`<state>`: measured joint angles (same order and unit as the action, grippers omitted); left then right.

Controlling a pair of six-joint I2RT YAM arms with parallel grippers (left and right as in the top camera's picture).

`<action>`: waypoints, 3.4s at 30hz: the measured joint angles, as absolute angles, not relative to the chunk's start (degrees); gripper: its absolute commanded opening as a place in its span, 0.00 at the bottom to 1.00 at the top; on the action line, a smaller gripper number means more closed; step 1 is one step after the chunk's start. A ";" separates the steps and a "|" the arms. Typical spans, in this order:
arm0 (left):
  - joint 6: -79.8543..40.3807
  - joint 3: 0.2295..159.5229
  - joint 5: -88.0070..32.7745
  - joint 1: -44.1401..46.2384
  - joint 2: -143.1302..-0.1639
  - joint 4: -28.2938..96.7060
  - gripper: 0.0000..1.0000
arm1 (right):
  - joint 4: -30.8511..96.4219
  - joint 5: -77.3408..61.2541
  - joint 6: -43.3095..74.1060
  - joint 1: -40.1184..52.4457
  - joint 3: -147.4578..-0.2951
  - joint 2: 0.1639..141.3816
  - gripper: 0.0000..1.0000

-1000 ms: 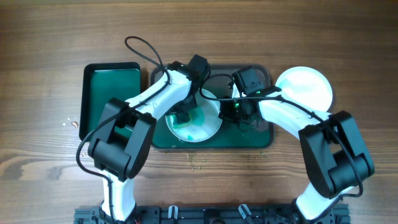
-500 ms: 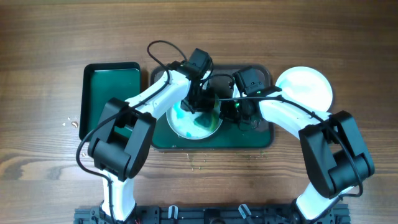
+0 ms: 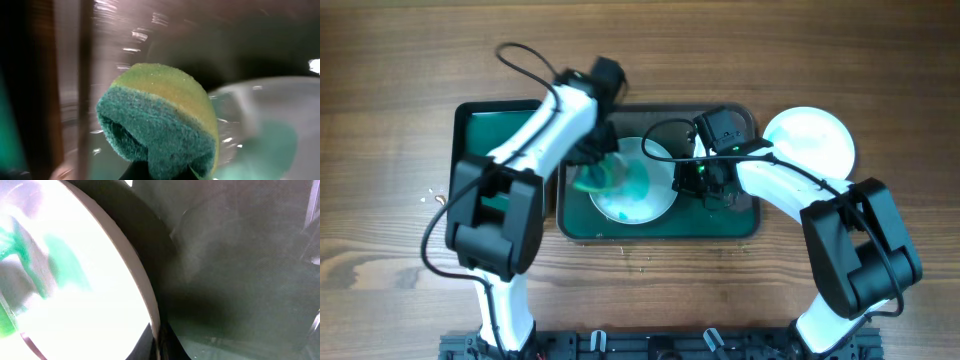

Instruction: Clean dirty plates on tray and stack at the side

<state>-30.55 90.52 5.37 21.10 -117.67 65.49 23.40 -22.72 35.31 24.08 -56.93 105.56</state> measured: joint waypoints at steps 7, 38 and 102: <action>-26.70 103.31 2.94 16.86 -117.67 77.89 0.04 | 25.04 -21.43 32.80 24.08 -56.93 104.88 0.04; -26.89 106.13 -0.36 18.46 -117.62 74.30 0.04 | 42.81 54.37 23.22 42.96 -56.93 76.95 0.05; 1.96 73.80 3.09 -6.48 -108.44 51.57 0.58 | 33.78 -5.82 22.68 16.29 -56.93 76.90 0.04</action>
